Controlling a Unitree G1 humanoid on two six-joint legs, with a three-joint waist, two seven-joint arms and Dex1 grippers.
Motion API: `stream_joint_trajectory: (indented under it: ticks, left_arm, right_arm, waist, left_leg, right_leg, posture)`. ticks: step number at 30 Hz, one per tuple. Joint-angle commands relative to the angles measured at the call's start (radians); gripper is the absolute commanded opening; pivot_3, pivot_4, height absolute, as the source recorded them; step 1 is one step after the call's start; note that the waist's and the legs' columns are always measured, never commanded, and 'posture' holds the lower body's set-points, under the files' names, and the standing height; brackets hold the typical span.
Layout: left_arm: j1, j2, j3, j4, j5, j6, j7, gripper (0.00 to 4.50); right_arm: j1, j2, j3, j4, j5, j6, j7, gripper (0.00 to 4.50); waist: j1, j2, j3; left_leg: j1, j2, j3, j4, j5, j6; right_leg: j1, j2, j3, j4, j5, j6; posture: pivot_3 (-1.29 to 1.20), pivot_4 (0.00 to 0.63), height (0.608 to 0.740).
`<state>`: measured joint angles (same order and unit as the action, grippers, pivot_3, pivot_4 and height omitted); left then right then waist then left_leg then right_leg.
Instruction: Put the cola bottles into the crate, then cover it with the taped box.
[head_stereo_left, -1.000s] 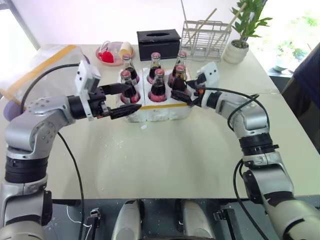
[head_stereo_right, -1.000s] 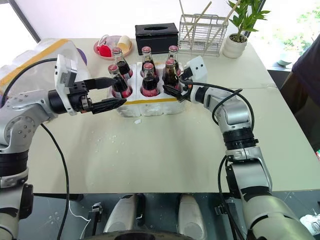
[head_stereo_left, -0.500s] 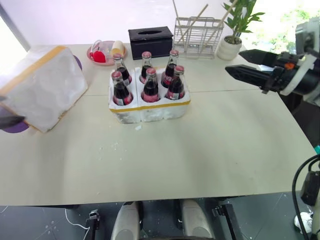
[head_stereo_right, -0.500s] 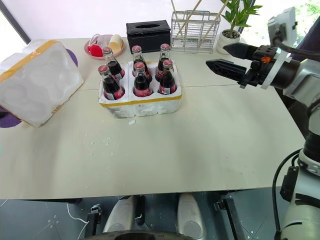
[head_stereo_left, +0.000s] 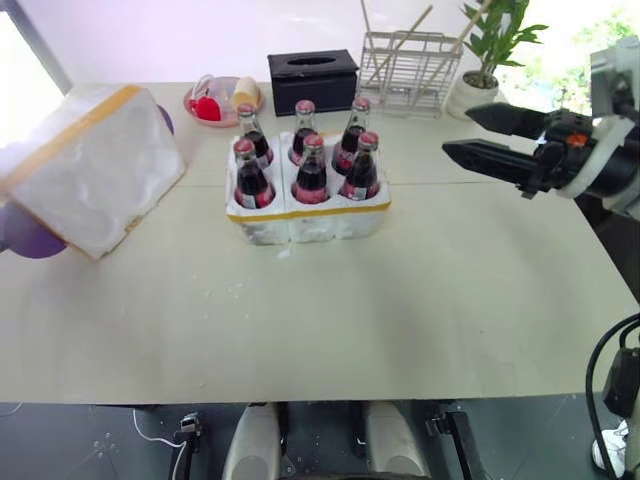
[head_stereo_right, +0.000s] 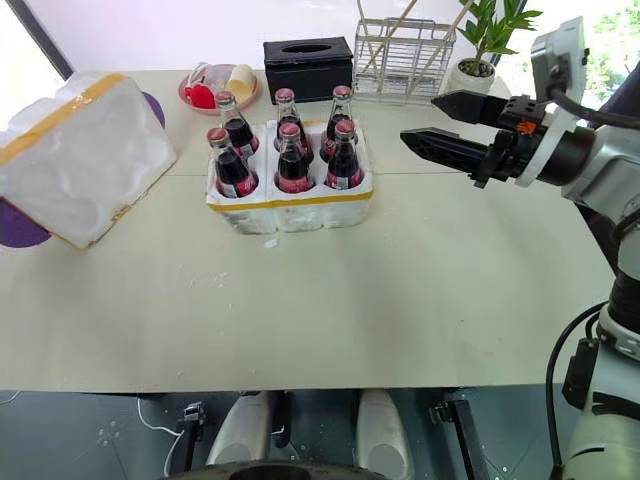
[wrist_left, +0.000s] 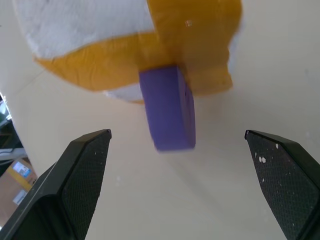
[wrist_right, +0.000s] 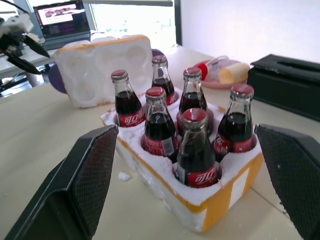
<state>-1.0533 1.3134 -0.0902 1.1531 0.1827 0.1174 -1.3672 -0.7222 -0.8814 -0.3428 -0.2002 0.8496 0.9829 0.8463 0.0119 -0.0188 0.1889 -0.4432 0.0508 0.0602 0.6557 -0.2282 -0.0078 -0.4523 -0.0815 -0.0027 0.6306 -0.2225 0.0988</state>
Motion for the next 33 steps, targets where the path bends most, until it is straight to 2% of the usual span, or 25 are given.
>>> stream_joint_trajectory:
  ticks: [1,8,9,10,15,17,20,24,27,30,33]
  left_arm:
    - [-0.113,-0.027,-0.06,0.098,0.096,-0.015,0.05,4.5]
    - [-0.185,-0.116,-0.093,0.177,0.152,0.016,0.104,4.5]
    - [-0.191,-0.123,-0.089,0.182,0.152,0.032,0.094,3.96]
    - [-0.195,-0.127,-0.086,0.185,0.152,0.043,0.079,3.64]
    - [-0.198,-0.131,-0.086,0.186,0.16,0.05,0.046,1.01]
    - [-0.198,-0.132,-0.083,0.183,0.16,0.049,0.039,0.31]
    - [-0.197,-0.131,-0.074,0.173,0.155,0.013,0.076,0.29]
    - [-0.189,-0.145,-0.023,0.139,0.115,-0.152,0.239,0.29]
    - [-0.198,-0.197,0.054,0.028,0.041,-0.308,0.368,0.29]
    - [-0.152,-0.253,0.11,-0.161,-0.021,-0.328,0.431,0.29]
    - [-0.02,-0.312,0.134,-0.534,-0.05,-0.243,0.483,0.29]
  right_arm:
    - [0.009,-0.01,-0.052,-0.046,0.03,-0.008,-0.031,4.48]
    - [0.08,-0.029,-0.112,-0.121,0.082,0.017,-0.09,4.48]
    - [0.089,-0.035,-0.123,-0.13,0.089,0.022,-0.099,4.5]
    - [0.097,-0.04,-0.131,-0.136,0.096,0.025,-0.106,4.5]
    - [0.132,-0.051,-0.149,-0.159,0.117,0.027,-0.131,4.5]
    - [0.147,-0.054,-0.149,-0.163,0.117,0.021,-0.137,4.5]
    - [0.179,-0.067,-0.144,-0.166,0.101,0.007,-0.133,4.5]
    - [0.275,-0.103,-0.17,-0.175,0.112,0.004,-0.071,4.5]
    - [0.333,-0.102,-0.188,-0.188,0.077,-0.026,-0.094,4.5]
    - [0.337,-0.084,-0.2,-0.176,0.091,-0.012,-0.141,4.5]
    - [0.355,-0.078,-0.211,-0.189,0.113,-0.005,-0.152,4.5]
  waist:
    - [-0.002,0.0,0.0]
    - [-0.006,-0.001,0.001]
    - [-0.005,-0.001,0.001]
    - [-0.005,-0.001,0.001]
    - [-0.004,-0.002,0.001]
    - [-0.004,-0.002,0.001]
    - [-0.004,-0.002,0.001]
    - [0.001,-0.003,0.0]
    - [0.007,-0.004,0.001]
    - [0.006,-0.005,0.001]
    - [-0.002,-0.005,0.0]
  left_leg:
    - [0.0,0.0,0.0,0.001,0.0,0.0]
    - [-0.001,0.001,-0.001,0.002,0.0,0.0]
    - [-0.001,0.001,-0.001,0.002,0.0,0.0]
    - [-0.001,0.001,-0.001,0.002,0.0,0.0]
    - [-0.001,0.001,-0.001,0.003,0.0,0.0]
    - [-0.001,0.001,-0.001,0.004,0.0,0.0]
    - [-0.001,0.001,-0.002,0.006,0.0,0.0]
    - [-0.002,0.001,-0.002,0.006,0.0,0.0]
    - [-0.002,0.0,-0.004,0.008,0.0,0.0]
    - [-0.001,0.0,-0.006,0.011,0.0,0.0]
    - [0.0,-0.001,-0.005,0.011,0.0,0.0]
  right_leg:
    - [0.0,0.0,0.0,0.0,0.0,0.0]
    - [0.0,0.0,0.001,0.0,0.0,0.0]
    - [0.0,0.0,0.001,0.0,0.0,0.0]
    - [0.0,0.0,0.001,0.0,0.0,0.0]
    - [0.0,0.0,0.001,0.0,0.0,0.0]
    - [0.0,0.0,0.001,0.001,-0.001,0.0]
    - [0.001,0.0,0.001,0.001,-0.001,-0.001]
    - [0.002,0.0,0.0,0.001,-0.001,-0.001]
    - [0.004,0.0,0.0,0.0,-0.001,-0.001]
    - [0.008,-0.001,-0.001,-0.001,0.0,0.0]
    - [0.009,-0.001,0.001,-0.001,0.0,0.0]
  posture:
    - [0.0,0.15,0.74]
    - [0.0,0.15,0.74]
    - [0.0,0.15,0.74]
    - [0.0,0.15,0.74]
    - [0.0,0.15,0.74]
    - [0.0,0.15,0.74]
    - [0.0,0.15,0.74]
    - [0.0,0.15,0.74]
    - [0.0,0.15,0.74]
    - [0.0,0.15,0.74]
    - [0.0,0.15,0.74]
